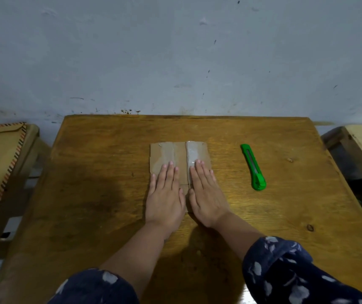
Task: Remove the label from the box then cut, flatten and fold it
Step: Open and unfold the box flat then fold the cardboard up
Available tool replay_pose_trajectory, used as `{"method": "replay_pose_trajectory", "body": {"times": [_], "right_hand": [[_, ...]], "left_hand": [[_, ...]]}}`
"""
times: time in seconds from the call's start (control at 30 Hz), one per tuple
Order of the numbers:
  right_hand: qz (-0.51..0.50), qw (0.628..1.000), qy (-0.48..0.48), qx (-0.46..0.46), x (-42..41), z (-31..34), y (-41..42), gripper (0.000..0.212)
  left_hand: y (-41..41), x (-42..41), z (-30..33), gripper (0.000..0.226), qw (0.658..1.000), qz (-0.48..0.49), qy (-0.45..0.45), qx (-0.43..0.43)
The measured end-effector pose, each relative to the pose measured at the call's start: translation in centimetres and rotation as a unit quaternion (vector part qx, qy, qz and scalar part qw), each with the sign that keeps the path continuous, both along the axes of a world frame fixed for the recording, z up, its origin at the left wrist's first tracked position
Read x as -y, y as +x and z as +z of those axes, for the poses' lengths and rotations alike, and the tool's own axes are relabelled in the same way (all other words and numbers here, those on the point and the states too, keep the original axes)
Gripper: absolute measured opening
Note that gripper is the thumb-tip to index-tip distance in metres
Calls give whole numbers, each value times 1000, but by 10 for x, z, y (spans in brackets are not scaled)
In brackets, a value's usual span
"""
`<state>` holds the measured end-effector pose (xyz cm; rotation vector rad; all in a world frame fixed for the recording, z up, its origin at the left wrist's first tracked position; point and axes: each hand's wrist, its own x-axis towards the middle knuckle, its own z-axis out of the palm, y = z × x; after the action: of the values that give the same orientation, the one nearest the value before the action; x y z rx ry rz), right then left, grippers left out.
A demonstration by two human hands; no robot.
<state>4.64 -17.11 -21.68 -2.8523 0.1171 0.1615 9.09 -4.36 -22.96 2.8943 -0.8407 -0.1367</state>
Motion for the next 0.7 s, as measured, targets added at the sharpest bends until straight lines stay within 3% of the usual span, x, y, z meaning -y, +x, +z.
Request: {"method": "replay_pose_trajectory", "body": {"times": [0.23,0.4,0.6,0.7], "right_hand": [[-9,1000,-16,13,-1,-6,3,68],[-43,995,86,40,4,6,9,73],[-77,991,73,83,18,18,25,33],[-93,991,34,85,13,15,29,39]], "left_hand": [[1,1,-1,65,1000,10,-9,5],[3,-2,8,63,997,17,-63,-28],[35,-3,22,41,981,57,-172,-74],[34,3,16,42,979,85,-179,-47]]}}
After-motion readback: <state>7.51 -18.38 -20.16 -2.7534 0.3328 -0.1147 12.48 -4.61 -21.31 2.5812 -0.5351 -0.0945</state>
